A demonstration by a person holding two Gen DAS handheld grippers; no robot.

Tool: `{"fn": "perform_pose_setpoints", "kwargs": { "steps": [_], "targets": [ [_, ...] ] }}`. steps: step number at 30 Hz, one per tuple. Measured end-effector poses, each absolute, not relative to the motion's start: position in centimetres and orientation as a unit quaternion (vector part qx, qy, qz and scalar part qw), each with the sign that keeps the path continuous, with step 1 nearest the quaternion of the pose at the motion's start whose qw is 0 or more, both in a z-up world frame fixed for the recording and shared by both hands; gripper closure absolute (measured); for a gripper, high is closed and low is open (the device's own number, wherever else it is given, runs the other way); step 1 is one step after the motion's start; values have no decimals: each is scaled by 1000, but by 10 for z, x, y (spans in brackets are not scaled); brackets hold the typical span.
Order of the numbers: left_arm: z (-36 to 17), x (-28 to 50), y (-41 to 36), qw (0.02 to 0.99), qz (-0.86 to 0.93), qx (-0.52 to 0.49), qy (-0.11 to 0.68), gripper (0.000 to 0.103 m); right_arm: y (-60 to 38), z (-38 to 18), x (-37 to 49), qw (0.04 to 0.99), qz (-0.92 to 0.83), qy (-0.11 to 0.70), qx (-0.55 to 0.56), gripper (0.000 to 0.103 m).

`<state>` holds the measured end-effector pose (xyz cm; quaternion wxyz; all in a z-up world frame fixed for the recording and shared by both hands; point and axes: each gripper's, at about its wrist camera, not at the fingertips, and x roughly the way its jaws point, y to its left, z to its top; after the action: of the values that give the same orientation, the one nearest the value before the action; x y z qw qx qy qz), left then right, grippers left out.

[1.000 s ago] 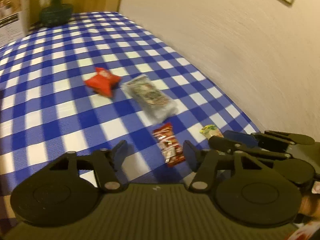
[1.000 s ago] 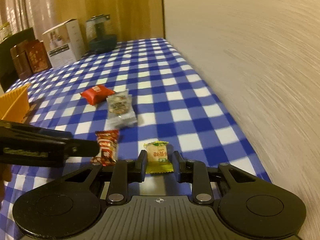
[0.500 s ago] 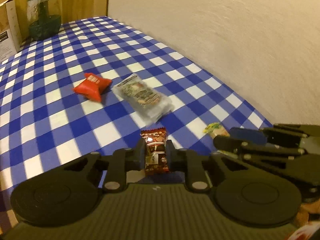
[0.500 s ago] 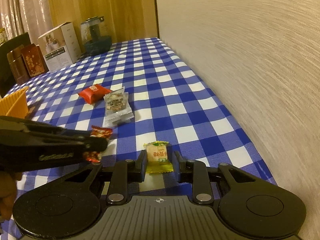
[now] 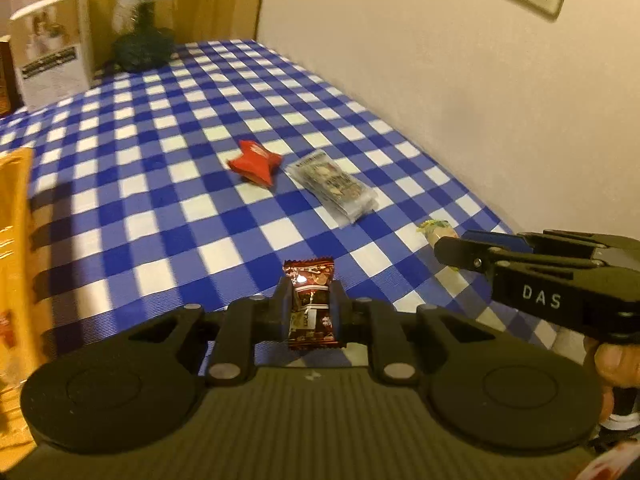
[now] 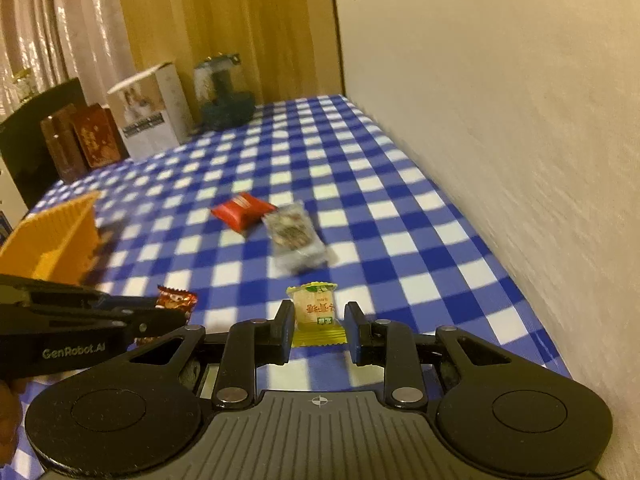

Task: Organize snacks
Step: 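Carry both held candies over the orange tray with both tools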

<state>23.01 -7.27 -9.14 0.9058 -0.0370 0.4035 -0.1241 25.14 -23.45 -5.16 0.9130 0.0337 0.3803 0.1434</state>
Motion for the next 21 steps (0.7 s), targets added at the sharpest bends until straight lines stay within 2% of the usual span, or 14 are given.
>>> {"fn": "perform_pose_setpoints", "kwargs": {
  "steps": [21],
  "targets": [
    [-2,117,35,927,-49,-87,362,86,-132,32,180,910,220,349,38,76]
  ]
}}
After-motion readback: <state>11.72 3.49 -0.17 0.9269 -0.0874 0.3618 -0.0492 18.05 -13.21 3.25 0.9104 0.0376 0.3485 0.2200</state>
